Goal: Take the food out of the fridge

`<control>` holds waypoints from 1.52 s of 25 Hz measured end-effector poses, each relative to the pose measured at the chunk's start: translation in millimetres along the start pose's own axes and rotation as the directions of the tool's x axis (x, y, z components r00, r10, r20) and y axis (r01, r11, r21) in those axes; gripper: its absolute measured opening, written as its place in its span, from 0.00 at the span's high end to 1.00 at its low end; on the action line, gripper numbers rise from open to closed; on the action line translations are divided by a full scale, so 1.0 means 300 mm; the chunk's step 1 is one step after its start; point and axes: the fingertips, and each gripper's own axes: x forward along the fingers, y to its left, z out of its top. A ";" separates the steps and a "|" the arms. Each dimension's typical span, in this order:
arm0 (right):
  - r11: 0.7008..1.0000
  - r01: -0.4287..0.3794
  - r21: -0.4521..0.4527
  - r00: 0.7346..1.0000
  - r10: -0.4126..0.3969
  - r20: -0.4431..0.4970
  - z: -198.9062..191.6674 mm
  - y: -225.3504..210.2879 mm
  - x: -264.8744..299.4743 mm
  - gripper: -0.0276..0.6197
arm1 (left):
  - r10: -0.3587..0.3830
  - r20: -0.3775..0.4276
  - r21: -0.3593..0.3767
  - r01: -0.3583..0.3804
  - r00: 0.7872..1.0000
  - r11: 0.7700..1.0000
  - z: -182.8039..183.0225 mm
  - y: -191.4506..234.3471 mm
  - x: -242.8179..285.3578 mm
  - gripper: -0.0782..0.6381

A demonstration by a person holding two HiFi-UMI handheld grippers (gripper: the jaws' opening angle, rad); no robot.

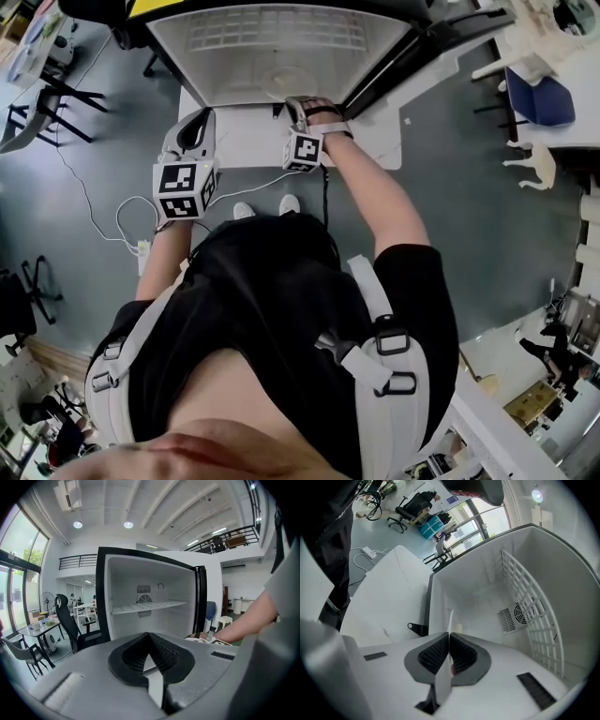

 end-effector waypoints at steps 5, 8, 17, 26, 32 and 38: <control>0.999 0.010 -0.038 1.000 -0.009 0.029 0.014 0.012 -0.052 0.93 | -0.036 0.006 0.002 0.036 0.999 0.999 0.006 -0.020 0.018 0.89; 0.998 0.031 -0.049 0.998 -0.028 0.052 0.036 0.001 -0.098 0.93 | -0.057 0.006 0.003 0.057 0.998 0.998 0.000 -0.029 0.026 0.89; 0.985 0.141 -0.095 0.985 -0.129 0.117 0.096 -0.116 -0.260 0.93 | -0.119 0.021 0.009 0.118 0.993 0.993 0.010 -0.074 0.079 0.89; 0.957 0.252 -0.142 0.959 -0.228 0.166 0.139 -0.226 -0.469 0.93 | -0.169 0.059 0.009 0.168 0.984 0.986 0.047 -0.130 0.120 0.89; 0.926 0.341 -0.164 0.928 -0.304 0.216 0.170 -0.321 -0.625 0.93 | -0.178 0.101 0.007 0.178 0.979 0.984 0.102 -0.146 0.128 0.89; 0.897 0.402 -0.185 0.902 -0.352 0.249 0.203 -0.389 -0.742 0.93 | -0.173 0.124 0.005 0.173 0.977 0.985 0.133 -0.147 0.110 0.89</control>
